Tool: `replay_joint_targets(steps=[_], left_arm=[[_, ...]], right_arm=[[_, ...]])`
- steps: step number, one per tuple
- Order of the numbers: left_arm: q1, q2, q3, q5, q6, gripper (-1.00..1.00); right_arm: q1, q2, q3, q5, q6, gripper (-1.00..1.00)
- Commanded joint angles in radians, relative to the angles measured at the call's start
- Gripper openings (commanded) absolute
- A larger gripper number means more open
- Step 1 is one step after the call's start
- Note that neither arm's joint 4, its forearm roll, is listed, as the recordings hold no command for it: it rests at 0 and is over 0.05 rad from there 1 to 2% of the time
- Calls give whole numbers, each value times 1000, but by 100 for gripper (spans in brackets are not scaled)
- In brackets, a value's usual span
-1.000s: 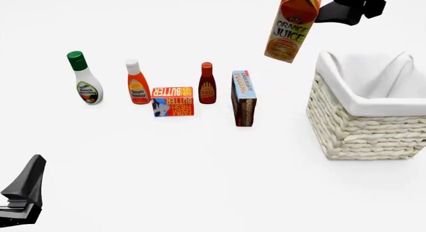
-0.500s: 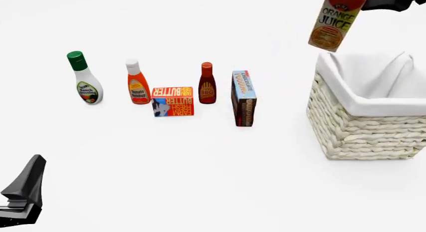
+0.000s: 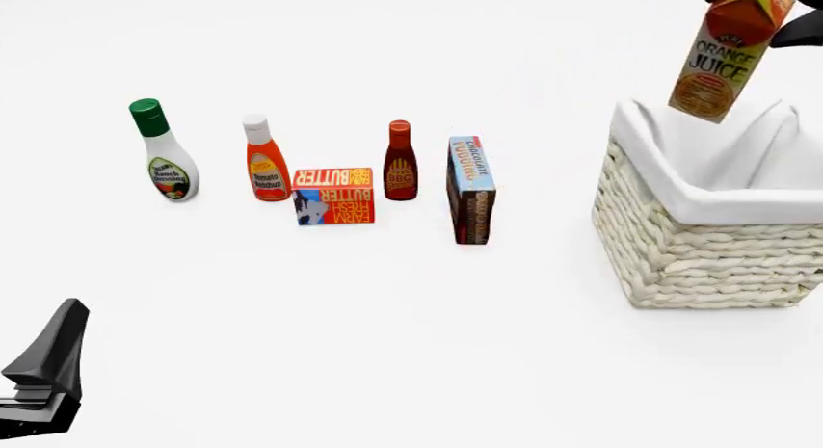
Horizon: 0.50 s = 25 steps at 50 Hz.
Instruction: Pick the orange juice and place it in the basket.
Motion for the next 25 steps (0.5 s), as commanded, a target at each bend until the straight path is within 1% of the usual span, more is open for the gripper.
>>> replay_joint_targets(steps=[1,11,20,24,25], left_arm=[[0,0,0,0,0,100],[0,0,0,0,0,100],[0,0,0,0,0,100],[0,0,0,0,0,100],[0,0,0,0,0,100]], right_arm=[[-75,52,-22,-3,12,-100],[-109,136,-90,17,7,-100],[-136,168,-51,11,20,-100],[-140,181,-35,5,48,-100],[-142,185,-38,6,45,-100]])
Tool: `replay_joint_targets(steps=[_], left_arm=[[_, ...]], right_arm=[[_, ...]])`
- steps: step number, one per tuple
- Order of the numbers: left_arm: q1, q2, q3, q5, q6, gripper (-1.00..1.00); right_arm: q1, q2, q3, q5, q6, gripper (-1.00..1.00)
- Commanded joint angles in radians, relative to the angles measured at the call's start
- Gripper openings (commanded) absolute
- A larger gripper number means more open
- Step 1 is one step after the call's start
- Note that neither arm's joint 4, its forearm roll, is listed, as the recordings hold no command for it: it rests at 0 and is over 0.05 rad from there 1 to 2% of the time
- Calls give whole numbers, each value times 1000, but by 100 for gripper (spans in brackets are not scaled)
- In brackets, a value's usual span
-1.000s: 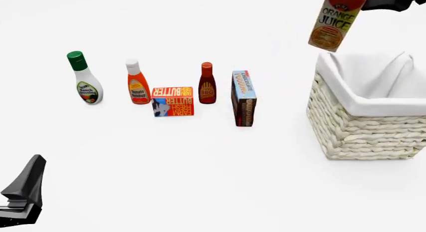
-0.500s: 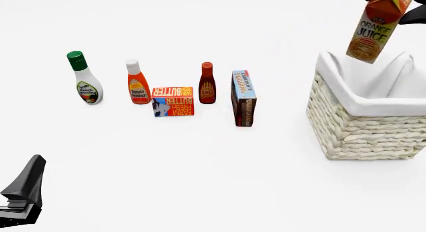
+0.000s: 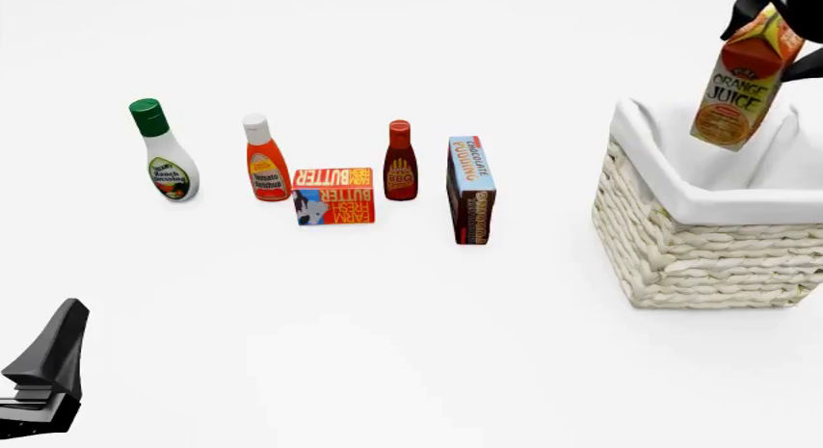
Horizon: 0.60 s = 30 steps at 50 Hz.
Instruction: Pick the orange juice and place it in the basket.
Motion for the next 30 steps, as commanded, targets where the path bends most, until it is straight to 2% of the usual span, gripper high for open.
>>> replay_joint_targets(steps=[1,2,30], left_arm=[[0,0,0,0,0,100],[0,0,0,0,0,100],[0,0,0,0,0,100]], right_arm=[[-28,40,8,-7,45,-100],[-23,39,28,-11,69,-100],[-68,132,-13,1,74,-100]])
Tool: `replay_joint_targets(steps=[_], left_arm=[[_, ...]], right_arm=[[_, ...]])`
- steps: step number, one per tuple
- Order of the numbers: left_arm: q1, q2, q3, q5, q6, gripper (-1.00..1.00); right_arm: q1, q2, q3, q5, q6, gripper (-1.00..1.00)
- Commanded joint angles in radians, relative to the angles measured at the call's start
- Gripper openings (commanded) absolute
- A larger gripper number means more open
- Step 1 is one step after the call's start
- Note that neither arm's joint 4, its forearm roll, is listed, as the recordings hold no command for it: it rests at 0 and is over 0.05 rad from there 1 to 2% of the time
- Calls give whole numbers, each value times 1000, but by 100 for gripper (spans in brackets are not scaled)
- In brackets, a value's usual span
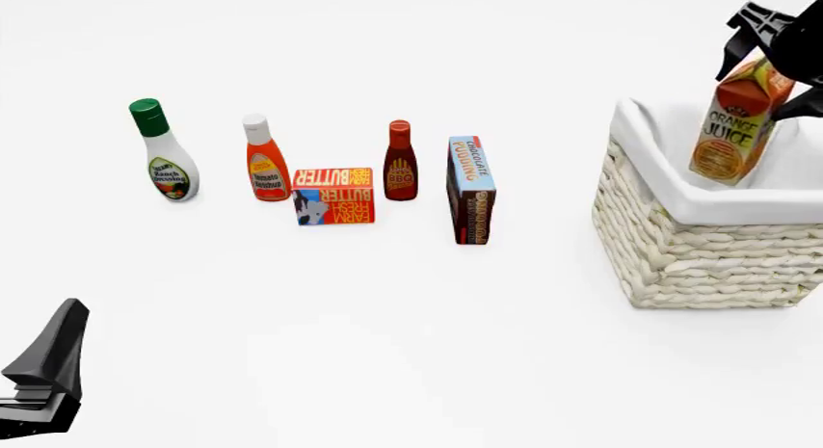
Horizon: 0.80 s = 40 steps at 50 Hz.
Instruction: Pick the orange juice and place it in the basket.
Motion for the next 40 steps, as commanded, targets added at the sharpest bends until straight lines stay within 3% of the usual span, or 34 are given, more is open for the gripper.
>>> replay_joint_targets(steps=[1,15,40], left_arm=[[0,0,0,0,0,100],[0,0,0,0,0,100],[0,0,0,0,0,100]], right_arm=[[-16,28,-21,-3,33,-100],[-32,66,-10,-22,33,-100],[-57,63,139,-99,36,-100]])
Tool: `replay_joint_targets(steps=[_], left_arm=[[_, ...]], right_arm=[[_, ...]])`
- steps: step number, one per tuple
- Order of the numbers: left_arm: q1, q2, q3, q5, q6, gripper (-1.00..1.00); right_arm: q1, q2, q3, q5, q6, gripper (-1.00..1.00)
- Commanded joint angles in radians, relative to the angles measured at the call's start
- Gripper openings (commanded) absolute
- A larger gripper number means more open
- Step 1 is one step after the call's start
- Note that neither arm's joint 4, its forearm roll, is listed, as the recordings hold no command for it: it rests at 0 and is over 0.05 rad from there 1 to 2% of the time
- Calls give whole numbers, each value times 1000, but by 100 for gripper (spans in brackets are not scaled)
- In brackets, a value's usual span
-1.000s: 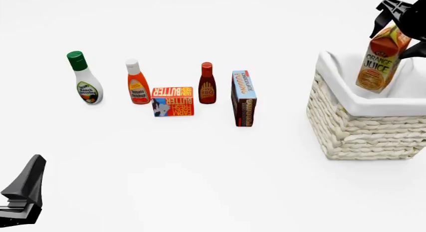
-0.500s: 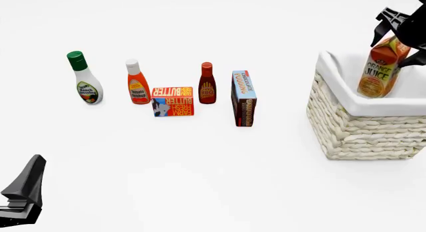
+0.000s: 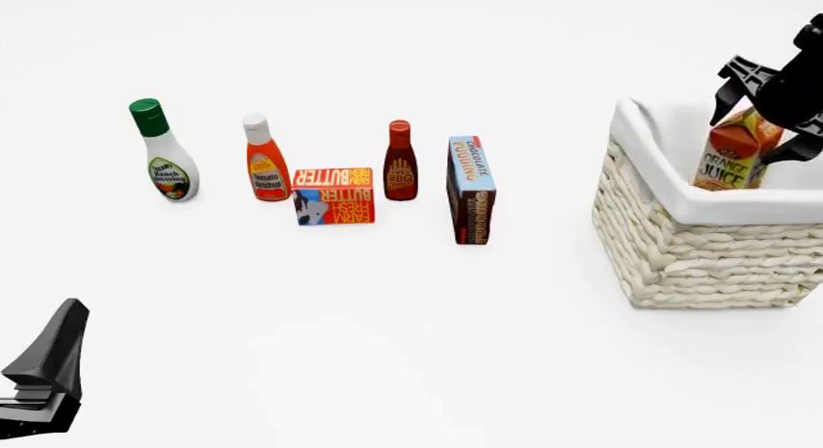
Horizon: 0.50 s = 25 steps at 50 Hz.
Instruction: Pick the orange juice and place it in the basket.
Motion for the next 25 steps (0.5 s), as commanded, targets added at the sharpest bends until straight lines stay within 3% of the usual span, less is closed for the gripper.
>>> replay_joint_targets(steps=[1,5,6,25], left_arm=[[0,0,0,0,0,100],[0,0,0,0,0,100],[0,0,0,0,0,100],[0,0,0,0,0,100]], right_arm=[[-13,-5,34,-21,16,-100],[-21,-5,26,-18,19,-100],[-21,-5,23,-17,19,100],[-1,-39,-67,55,41,100]])
